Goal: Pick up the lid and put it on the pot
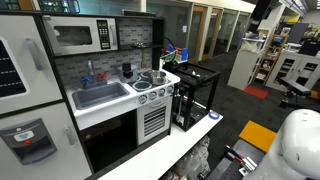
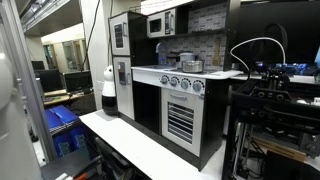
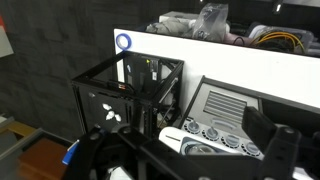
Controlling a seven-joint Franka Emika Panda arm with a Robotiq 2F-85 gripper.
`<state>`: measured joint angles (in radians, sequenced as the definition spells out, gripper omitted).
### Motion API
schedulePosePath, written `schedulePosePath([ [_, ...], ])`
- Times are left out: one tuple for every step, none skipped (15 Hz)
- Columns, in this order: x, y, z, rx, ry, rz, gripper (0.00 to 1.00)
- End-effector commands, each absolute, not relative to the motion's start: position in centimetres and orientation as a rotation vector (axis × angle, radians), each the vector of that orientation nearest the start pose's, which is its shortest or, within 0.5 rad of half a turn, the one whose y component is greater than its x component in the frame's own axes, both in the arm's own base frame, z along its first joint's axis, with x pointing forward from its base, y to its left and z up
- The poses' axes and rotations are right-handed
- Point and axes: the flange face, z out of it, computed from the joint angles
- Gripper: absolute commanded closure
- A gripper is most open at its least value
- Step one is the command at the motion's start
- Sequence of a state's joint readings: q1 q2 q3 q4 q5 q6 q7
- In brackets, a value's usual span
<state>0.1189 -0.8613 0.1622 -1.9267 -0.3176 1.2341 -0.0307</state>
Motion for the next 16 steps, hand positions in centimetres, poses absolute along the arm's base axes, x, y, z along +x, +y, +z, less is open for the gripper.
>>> schedulePosePath([
  [20.6, 6.2, 77.8, -3.498, -0.226, -0.111, 0.00],
  [25.2, 2.3, 74.2, -3.425, -0.031, -0.150, 0.00],
  [25.8, 1.6, 73.9, -3.402, 0.027, -0.144, 0.00],
  [27.3, 0.2, 73.0, -3.368, 0.100, -0.134, 0.00],
  [28.9, -1.2, 71.9, -3.334, 0.170, -0.114, 0.00],
  [30.8, -2.8, 70.6, -3.295, 0.243, -0.096, 0.00],
  [32.8, -4.5, 69.3, -3.260, 0.319, -0.068, 0.00],
  [34.8, -6.5, 67.8, -3.239, 0.377, -0.065, 0.00],
  [31.8, -4.2, 69.9, -3.285, 0.266, -0.097, 0.00],
  [33.1, -5.3, 68.9, -3.276, 0.292, -0.068, 0.00],
  [33.4, -5.4, 68.7, -3.279, 0.291, -0.053, 0.00],
  [33.4, -5.1, 68.8, -3.283, 0.284, -0.058, 0.00],
  [33.1, -4.7, 69.2, -3.287, 0.276, -0.073, 0.00],
  [32.6, -4.4, 69.6, -3.289, 0.269, -0.095, 0.00],
  [32.1, -4.1, 70.1, -3.291, 0.263, -0.115, 0.00],
  [31.8, -4.0, 70.3, -3.292, 0.260, -0.128, 0.00],
])
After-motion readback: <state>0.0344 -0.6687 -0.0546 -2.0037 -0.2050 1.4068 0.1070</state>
